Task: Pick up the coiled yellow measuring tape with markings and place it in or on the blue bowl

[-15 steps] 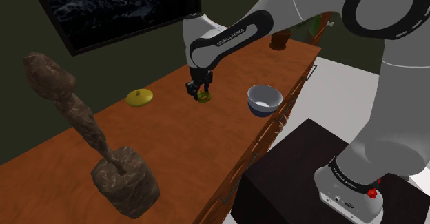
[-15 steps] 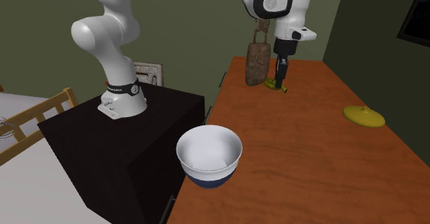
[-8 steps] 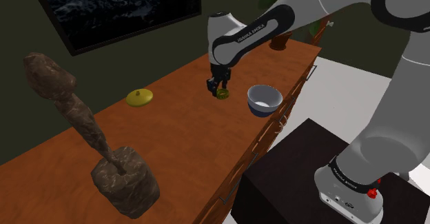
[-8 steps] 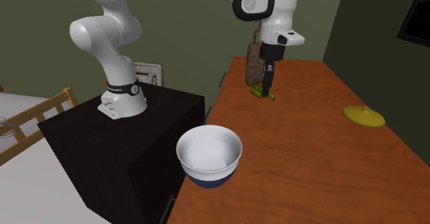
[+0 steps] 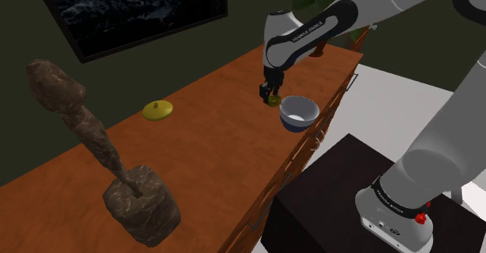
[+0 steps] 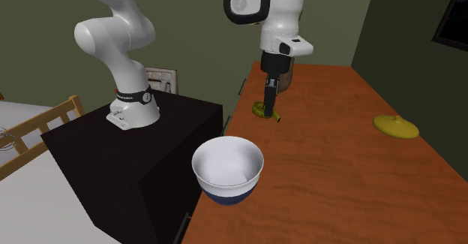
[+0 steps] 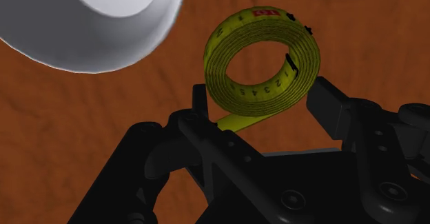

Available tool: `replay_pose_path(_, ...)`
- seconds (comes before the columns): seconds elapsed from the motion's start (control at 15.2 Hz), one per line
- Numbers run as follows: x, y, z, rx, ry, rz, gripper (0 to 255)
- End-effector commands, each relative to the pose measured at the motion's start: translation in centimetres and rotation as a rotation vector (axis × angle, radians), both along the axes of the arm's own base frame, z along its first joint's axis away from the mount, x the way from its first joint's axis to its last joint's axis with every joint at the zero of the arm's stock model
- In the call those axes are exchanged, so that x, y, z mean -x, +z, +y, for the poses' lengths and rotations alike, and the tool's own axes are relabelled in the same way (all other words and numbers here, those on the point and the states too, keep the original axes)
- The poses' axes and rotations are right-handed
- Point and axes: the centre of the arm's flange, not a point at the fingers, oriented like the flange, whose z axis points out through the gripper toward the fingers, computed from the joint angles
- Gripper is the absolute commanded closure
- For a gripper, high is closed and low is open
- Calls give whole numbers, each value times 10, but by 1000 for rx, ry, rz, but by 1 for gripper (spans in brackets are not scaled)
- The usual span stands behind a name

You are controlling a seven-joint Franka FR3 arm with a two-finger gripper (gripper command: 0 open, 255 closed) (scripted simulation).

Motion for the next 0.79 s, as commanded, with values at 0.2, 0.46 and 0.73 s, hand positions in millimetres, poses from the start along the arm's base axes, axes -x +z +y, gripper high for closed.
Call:
replay_pose_path(0.2, 23, 2, -61, 0, 2, 0, 255)
replay_pose_path(0.46, 40, 3, -111, 0, 2, 0, 255)
replay_pose_path(0.73, 54, -2, -151, 0, 2, 0, 255)
